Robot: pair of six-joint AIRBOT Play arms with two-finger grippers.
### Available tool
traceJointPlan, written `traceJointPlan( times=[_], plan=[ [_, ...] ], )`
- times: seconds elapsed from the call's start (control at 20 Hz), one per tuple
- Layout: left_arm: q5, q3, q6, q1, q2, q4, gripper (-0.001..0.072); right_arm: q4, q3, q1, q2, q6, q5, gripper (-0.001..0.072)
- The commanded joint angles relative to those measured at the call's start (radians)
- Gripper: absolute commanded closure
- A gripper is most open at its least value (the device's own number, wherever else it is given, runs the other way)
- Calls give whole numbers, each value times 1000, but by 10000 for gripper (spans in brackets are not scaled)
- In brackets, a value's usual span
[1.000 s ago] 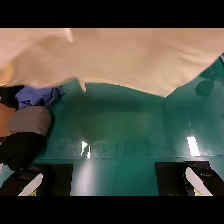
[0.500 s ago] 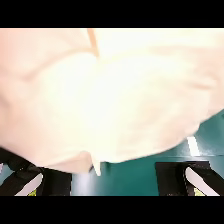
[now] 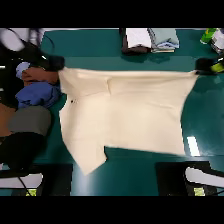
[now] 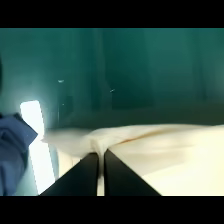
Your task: Fold the shirts.
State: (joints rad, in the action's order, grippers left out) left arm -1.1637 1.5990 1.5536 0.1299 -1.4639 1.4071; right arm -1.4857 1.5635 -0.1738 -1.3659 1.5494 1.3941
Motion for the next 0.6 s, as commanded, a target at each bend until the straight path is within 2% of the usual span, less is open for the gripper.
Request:
traceJointPlan(
  times=[0.0,0.1,0.2,0.35,0.45,0.55],
  plan=[
    [130,-22,-32,-1,-171,-1,679,3,32,2,-208,-6,-59,698],
    [191,-22,-35,-1,-187,-1,679,16,123,2,-281,-6,-48,698],
    [173,4,-37,-1,-187,-1,679,26,202,2,-306,-6,-29,698],
    [-8,61,-56,-1,-186,-1,679,24,223,2,-267,-20,27,698],
    [-129,43,-67,-1,-187,-1,679,19,127,2,-202,-33,14,698],
    [-160,-12,-66,-1,-187,-3,679,19,-14,2,-137,-33,-23,697]
  ],
)
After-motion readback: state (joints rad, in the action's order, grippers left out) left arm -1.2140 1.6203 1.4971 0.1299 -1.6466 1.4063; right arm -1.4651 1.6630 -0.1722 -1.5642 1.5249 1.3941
